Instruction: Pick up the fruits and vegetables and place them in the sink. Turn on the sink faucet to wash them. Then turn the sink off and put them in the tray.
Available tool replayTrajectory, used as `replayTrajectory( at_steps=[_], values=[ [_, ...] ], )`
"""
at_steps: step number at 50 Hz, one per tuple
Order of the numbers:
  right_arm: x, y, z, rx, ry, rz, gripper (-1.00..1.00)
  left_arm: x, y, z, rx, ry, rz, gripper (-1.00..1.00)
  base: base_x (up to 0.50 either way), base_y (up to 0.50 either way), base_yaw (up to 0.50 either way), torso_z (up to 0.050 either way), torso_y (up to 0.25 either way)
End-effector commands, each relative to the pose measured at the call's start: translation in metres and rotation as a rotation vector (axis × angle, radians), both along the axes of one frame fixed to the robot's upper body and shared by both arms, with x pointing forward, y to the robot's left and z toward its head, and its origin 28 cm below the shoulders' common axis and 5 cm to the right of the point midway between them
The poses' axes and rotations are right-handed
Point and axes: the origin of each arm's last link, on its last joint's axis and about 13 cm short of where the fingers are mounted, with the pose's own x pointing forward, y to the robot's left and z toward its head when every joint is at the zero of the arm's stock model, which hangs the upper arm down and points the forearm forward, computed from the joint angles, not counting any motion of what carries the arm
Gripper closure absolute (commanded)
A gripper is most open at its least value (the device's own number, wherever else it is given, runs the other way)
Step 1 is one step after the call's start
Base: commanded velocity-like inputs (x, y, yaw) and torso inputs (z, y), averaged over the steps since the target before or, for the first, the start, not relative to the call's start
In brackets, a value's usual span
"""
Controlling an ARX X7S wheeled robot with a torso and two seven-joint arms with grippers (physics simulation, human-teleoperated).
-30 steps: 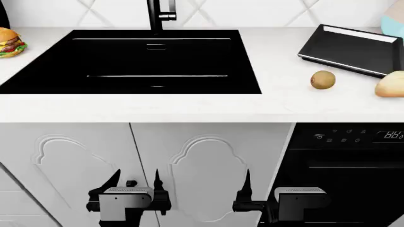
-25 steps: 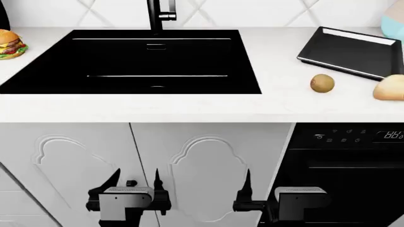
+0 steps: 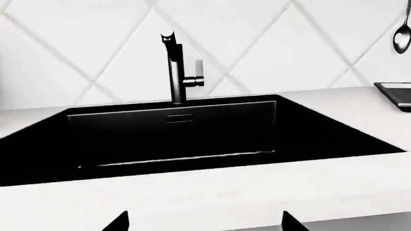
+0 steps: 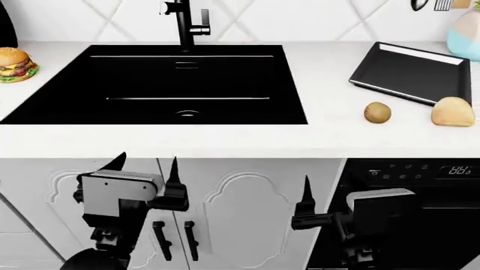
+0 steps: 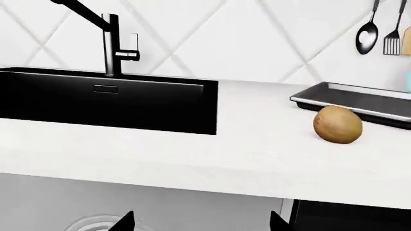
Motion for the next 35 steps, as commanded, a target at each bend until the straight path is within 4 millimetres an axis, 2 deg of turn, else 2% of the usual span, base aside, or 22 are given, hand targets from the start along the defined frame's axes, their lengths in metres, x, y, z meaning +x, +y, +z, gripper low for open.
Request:
replayTrajectory(
  at_steps=[1, 5, 16, 26, 35],
  values=[
    [-0.001, -0.014, 0.054, -0.038, -0.074, 0.085, -1.00, 0.004, 0.014, 0.062, 0.026, -0.028, -0.048, -1.00, 0.21, -0.33, 0.00, 0.050, 0.000],
    [0.001, -0.018, 0.067, -0.055, -0.109, 0.112, -1.00, 0.004, 0.015, 0.073, 0.013, -0.033, -0.070, -1.00, 0.28, -0.37, 0.00, 0.050, 0.000],
    [0.003, -0.025, 0.100, -0.108, -0.168, 0.142, -1.00, -0.001, 0.012, 0.090, 0.016, -0.051, -0.126, -1.00, 0.30, -0.37, 0.00, 0.050, 0.000],
    [0.004, -0.027, 0.124, -0.149, -0.185, 0.186, -1.00, -0.002, 0.015, 0.111, 0.028, -0.079, -0.144, -1.00, 0.38, -0.29, 0.00, 0.050, 0.000],
    [0.004, -0.029, 0.134, -0.157, -0.201, 0.202, -1.00, -0.004, 0.017, 0.124, 0.035, -0.124, -0.141, -1.00, 0.38, -0.29, 0.00, 0.050, 0.000]
  ],
)
